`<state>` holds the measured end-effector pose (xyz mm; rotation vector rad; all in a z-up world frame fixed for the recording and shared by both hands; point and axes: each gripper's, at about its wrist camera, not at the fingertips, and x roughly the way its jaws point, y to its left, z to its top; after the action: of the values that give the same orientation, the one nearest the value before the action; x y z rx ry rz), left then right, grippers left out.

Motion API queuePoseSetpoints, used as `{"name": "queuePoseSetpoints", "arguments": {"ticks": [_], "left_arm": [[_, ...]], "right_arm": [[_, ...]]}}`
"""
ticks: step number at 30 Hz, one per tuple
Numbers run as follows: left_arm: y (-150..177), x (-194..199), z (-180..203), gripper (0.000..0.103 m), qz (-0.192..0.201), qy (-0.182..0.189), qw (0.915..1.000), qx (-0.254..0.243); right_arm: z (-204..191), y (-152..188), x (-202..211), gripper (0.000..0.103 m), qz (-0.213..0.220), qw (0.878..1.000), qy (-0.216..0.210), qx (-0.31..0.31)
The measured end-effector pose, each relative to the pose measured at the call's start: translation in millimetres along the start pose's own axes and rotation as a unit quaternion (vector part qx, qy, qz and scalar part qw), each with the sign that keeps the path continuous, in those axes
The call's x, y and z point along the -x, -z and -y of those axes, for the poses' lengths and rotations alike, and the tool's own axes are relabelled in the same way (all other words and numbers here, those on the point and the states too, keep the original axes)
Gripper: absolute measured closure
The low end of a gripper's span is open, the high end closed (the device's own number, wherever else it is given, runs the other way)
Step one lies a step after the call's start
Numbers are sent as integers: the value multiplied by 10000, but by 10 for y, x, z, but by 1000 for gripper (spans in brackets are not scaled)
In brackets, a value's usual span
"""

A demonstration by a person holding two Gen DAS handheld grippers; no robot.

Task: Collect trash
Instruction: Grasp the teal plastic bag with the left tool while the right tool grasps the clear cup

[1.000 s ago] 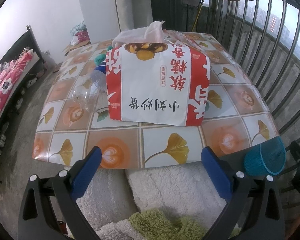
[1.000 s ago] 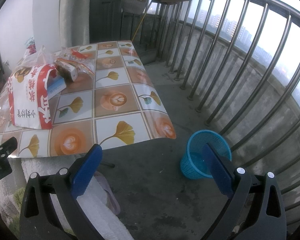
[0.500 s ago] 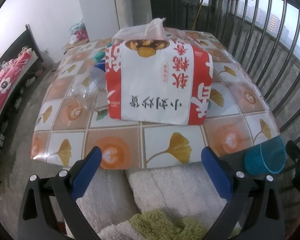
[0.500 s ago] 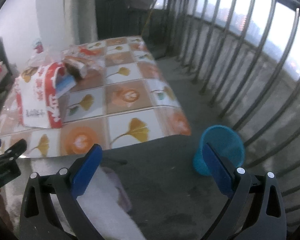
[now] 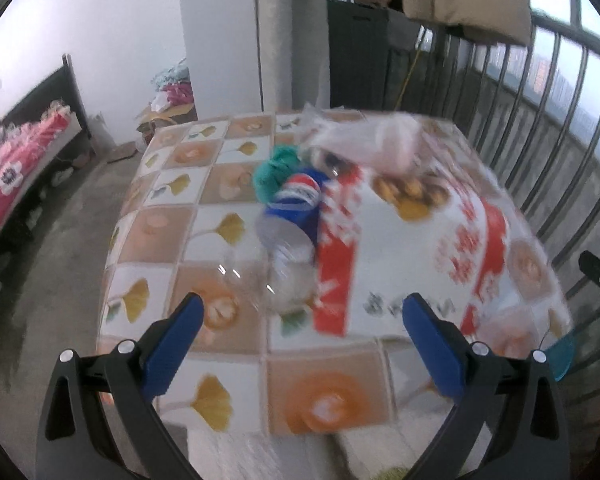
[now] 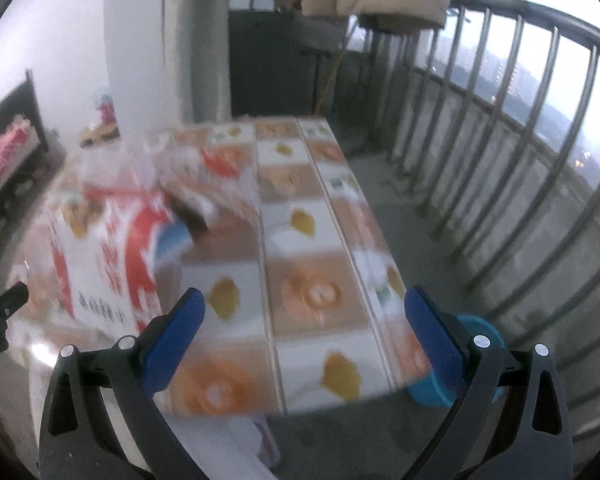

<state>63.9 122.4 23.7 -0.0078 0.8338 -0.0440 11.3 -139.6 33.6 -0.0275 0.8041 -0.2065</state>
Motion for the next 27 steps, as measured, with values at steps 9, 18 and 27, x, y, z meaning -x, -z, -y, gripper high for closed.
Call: {"name": "queuePoseSetpoints", "arguments": {"ticks": [9,18,27], "left_arm": [[-539,-224,-818,6,232,1235,9887,812],[-960,-883,-1170,6,26,2119,9739,814],[-1250,-1643,-1123,25,-615,2631,9623,307]], "right_arm": [[54,-587,-128,8,464,9967,-366,-560],[-58,-1035,-738,8,-434,9850,-1468,-795],[-891,-2134,-1756,15,-2217,9039,-3618,-534]]}}
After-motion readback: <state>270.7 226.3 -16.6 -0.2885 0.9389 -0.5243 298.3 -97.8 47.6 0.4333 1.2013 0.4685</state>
